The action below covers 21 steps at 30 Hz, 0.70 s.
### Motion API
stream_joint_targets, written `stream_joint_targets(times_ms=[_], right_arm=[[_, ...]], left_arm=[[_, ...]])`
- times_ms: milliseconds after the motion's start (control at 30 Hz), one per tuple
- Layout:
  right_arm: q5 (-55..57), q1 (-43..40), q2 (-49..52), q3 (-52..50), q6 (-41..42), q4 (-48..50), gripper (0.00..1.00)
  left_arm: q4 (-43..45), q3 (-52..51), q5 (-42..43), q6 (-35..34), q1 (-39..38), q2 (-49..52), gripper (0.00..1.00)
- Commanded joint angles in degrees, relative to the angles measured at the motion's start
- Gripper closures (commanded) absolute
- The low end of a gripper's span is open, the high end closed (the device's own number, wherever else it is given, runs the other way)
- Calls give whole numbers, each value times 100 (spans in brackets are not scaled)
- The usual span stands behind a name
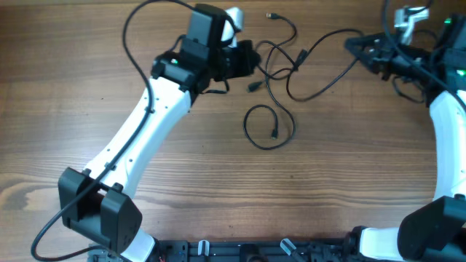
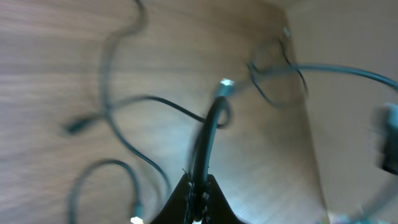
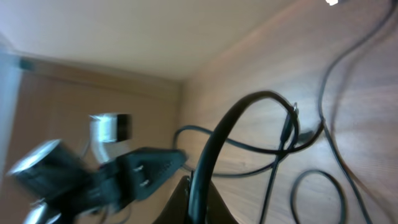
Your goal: Untangle cables
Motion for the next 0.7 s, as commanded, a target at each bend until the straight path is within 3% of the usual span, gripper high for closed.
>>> stream_joint_targets(times_ms=[0,33,100,133,267,367,400,467,500,667], right_arm=[[1344,389,9,103,-765,-437,95],[1530,411,9,103,-824,-581,96],[1902,411,9,103,-848,-767,95],[2107,411,9,103,-883,-859,95],[2771,466,9,103,-1445,-1342,87],[4465,1058,33,103,-1563,-2100,77],[4824,1241,46,103,-1543,-2243,73],[5528,1613,155,103,-1346,-2516,53],[5654,1742,273,103,-1331,-2610,49],[5696,1971,1121,101,-1338,-2594,45]], left_arm=[[-122,-13,514,28,-413,-44,91],[-240,-13,516,59,-501,-44,73],[-398,-13,463,68,-529,-42,17],[-468,-13,308,66,-516,-42,0],[-933,-13,-861,63,-142,-46,0],[-1353,-13,-994,61,435,-46,0],[-1473,-13,-994,61,592,-46,0],[-1707,-13,-994,66,835,-46,0],[-1823,-13,-999,66,905,-44,0],[-2013,-13,-1185,68,935,-39,0]])
